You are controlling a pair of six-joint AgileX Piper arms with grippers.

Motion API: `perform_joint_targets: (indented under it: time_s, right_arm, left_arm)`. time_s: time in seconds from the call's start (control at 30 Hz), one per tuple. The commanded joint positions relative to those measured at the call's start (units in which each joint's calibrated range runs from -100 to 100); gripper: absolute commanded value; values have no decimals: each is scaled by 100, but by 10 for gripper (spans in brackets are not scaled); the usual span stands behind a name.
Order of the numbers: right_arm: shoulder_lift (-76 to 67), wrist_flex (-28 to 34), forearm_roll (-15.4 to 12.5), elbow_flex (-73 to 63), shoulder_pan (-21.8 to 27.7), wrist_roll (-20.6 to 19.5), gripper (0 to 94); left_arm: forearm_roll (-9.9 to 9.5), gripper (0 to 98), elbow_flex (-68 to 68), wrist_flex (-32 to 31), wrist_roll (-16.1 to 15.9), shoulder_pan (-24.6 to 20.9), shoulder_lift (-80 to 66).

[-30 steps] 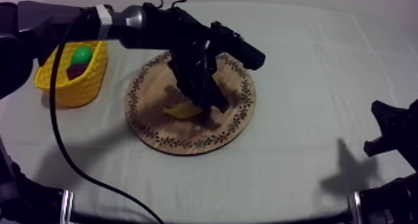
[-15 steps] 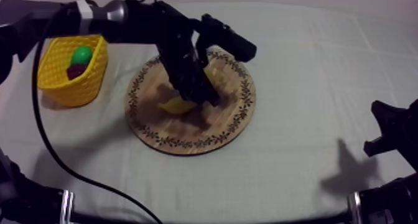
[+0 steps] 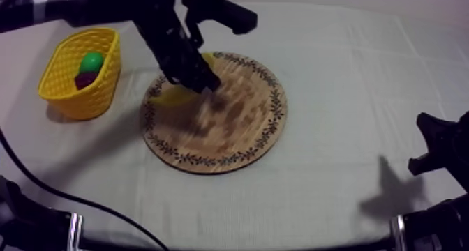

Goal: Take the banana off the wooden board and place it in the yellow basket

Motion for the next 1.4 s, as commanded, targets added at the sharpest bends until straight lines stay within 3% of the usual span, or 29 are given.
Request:
perform_joint_targets:
  time_s: [0.0,0.23,0.67,1.37]
  right_arm:
    - [0,0,3,-3,1,2,3]
    - [0,0,3,-3,1,2,3]
    - [0,0,3,-3,1,2,3]
    - [0,0,3,-3,1,2,3]
  left_arm:
    - [-23,191,54,112,9,-68,-209]
    - [-158,178,240,390,60,-359,-753]
    - [-239,160,362,581,-24,-1219,-1510]
    - [-383,139,137,99,-178,-2504,-1313]
